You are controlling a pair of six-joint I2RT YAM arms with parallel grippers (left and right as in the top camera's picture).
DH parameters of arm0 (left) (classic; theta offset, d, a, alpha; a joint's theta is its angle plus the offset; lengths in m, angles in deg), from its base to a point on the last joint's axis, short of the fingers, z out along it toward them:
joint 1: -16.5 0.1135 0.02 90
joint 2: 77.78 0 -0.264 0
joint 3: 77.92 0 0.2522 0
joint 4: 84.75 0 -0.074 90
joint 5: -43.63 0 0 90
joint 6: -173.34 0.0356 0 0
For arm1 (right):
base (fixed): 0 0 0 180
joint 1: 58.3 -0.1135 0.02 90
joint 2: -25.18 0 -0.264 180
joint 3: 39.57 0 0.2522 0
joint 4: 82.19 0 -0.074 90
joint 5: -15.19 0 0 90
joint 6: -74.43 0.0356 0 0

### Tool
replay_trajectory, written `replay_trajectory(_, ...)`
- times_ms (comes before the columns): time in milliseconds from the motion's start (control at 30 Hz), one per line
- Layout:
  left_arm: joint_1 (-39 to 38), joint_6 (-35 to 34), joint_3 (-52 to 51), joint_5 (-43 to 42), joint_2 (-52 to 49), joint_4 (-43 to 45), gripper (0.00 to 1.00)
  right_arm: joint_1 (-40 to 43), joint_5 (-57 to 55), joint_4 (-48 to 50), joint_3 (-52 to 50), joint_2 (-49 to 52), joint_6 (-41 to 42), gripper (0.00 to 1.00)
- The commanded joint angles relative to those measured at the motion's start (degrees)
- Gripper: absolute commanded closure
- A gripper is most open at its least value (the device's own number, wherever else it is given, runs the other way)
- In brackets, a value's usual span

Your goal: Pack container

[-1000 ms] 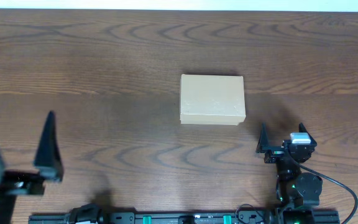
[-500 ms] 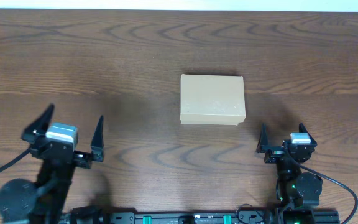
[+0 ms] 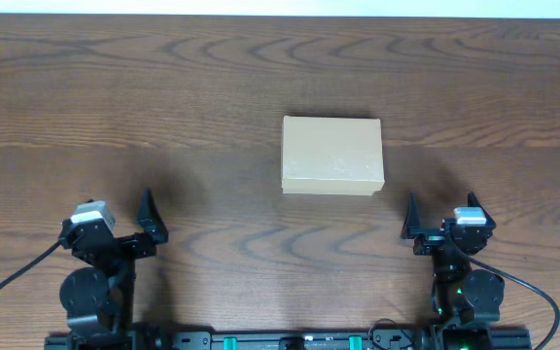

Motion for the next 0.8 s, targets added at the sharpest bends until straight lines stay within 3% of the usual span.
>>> replay_trajectory(0, 0.4, -1.7, -2.3, 4.3, 1.4, 3.8, 0.05, 0.5, -0.4, -0.2, -0.1, -0.3, -0.4, 0.01)
replay_trajectory(533, 0.4, -1.6, -9.3, 9.6, 2.4, 24.9, 0.05, 0.5, -0.4, -0.2, -0.1, -0.3, -0.4, 0.01)
replay_trajectory(767, 0.4, -1.6, -11.4, 10.0, 4.3, 25.5, 0.05, 0.5, -0.4, -0.2, -0.1, -0.3, -0.4, 0.01)
